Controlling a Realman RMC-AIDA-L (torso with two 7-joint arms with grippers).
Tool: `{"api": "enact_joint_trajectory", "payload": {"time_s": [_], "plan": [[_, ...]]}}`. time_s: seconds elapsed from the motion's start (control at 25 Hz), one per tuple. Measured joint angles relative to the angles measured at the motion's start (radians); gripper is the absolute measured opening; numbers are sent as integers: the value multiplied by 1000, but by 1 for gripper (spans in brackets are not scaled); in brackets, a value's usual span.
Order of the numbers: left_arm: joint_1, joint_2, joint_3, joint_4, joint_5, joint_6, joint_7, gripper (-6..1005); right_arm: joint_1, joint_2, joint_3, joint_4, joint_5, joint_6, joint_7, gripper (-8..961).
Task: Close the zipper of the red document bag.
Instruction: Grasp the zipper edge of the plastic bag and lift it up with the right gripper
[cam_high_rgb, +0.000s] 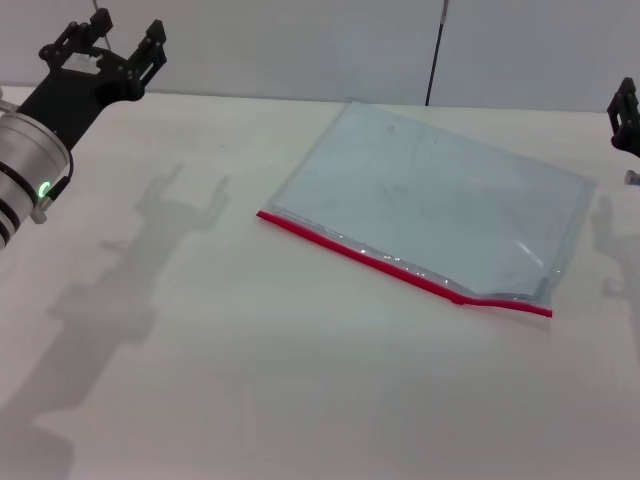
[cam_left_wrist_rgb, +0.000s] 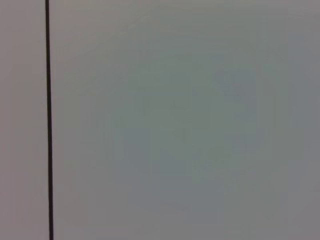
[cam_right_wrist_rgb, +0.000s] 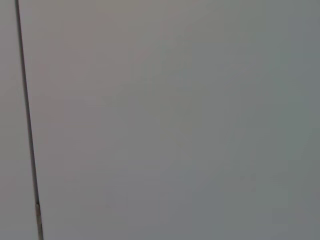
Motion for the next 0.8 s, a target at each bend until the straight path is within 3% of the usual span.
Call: {"api": "enact_joint_trajectory", "payload": {"time_s": [0.8], "plan": [[-7, 5, 0, -16, 9, -38, 0, 695, 7, 0, -2, 0, 20, -2, 1, 575]]}}
